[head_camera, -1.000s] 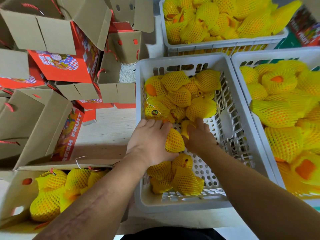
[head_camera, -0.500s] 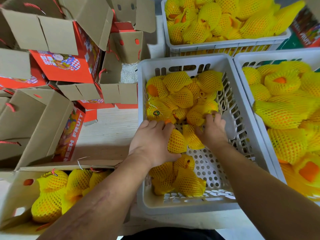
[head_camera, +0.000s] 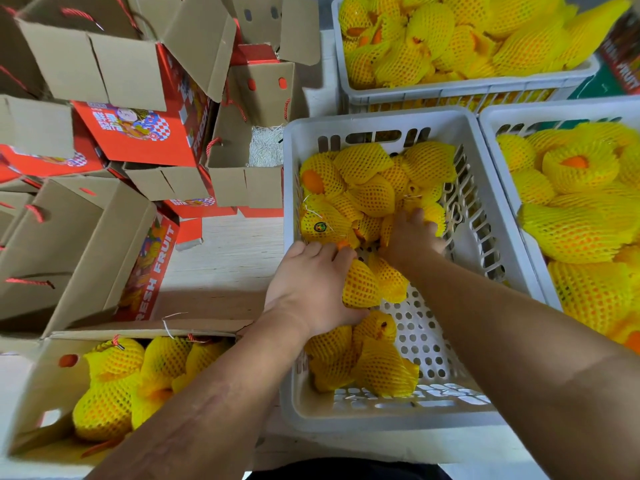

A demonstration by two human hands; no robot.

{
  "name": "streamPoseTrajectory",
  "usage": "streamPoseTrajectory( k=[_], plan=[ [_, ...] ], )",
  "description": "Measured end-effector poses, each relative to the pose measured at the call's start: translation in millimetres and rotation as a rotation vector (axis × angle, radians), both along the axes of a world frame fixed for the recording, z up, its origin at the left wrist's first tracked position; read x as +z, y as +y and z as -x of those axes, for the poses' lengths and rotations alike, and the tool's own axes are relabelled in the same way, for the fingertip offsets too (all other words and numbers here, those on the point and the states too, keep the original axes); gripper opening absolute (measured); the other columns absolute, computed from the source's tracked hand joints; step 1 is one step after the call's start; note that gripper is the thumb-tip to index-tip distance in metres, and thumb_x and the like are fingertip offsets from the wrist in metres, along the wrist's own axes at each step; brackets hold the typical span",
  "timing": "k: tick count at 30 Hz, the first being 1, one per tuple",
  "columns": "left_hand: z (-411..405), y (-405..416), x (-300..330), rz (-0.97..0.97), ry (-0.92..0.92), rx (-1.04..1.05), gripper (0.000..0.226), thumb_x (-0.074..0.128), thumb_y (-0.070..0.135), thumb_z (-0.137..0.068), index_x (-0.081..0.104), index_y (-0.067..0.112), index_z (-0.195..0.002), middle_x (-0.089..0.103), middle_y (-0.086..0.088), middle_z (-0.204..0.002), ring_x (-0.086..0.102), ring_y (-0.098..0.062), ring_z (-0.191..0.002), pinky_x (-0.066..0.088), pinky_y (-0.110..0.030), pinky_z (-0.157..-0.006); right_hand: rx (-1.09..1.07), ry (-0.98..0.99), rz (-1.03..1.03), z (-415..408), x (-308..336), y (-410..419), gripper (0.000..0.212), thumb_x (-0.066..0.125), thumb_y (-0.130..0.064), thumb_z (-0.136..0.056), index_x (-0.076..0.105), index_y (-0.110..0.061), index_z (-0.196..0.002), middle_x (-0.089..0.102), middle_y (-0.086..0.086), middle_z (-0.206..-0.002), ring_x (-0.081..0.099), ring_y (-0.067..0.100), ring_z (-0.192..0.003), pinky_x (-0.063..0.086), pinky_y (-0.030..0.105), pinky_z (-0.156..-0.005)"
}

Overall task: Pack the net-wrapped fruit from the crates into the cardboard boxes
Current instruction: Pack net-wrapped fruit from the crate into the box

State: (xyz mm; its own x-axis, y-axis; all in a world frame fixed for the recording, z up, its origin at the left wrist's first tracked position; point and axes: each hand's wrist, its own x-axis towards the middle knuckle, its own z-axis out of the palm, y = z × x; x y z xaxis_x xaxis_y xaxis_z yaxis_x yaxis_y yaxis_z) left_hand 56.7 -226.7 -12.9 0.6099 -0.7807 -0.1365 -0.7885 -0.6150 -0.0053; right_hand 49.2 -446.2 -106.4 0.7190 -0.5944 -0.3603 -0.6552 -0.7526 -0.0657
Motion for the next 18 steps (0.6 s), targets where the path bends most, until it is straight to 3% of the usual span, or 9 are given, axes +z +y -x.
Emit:
streamPoseTrajectory(
  k=[4,11,15,18],
  plan=[
    [0,0,2,0.021,0.007,0.0,0.103,0.054,0.09,-0.068,0.04,0.027,-0.148,0.056,0.004,-0.13,0.051,-0.022,-0.12,0.031,-0.037,-0.106,-0.109,-0.157,-0.115,2,-15,6,0.087,0.082,-0.043,-0.08,0.028,-0.015,-0.142,0.024,0.015,-0.146,0.05,0.052,-0.12,0.048,0.05,-0.082],
    [0,0,2,0.154,0.024,0.026,0.094,0.051,0.091,-0.068,0.045,0.03,-0.14,0.06,0.005,-0.124,0.057,-0.022,-0.113,0.037,-0.036,-0.103,-0.088,-0.655,-0.19,36,0,15,0.078,0.087,-0.044,-0.066,0.042,-0.016,-0.122,0.039,0.011,-0.122,0.049,0.04,-0.103,0.049,0.05,-0.079],
    [3,2,6,0.321,0.064,0.029,0.088,0.058,0.087,-0.069,0.046,0.029,-0.133,0.059,0.005,-0.121,0.064,-0.024,-0.102,0.047,-0.039,-0.088,0.005,-0.795,-0.215,53,42,36,0.082,0.086,-0.055,-0.068,0.045,-0.017,-0.129,0.042,0.009,-0.124,0.049,0.033,-0.109,0.048,0.046,-0.087],
    [8,14,14,0.566,0.24,0.053,0.085,0.074,0.075,-0.07,0.044,0.031,-0.136,0.054,0.008,-0.127,0.063,-0.019,-0.101,0.051,-0.035,-0.079,-0.052,-0.882,-0.181,69,76,51,0.079,0.091,-0.041,-0.069,0.048,-0.011,-0.128,0.04,0.005,-0.12,0.045,0.022,-0.107,0.047,0.044,-0.089]
  ],
)
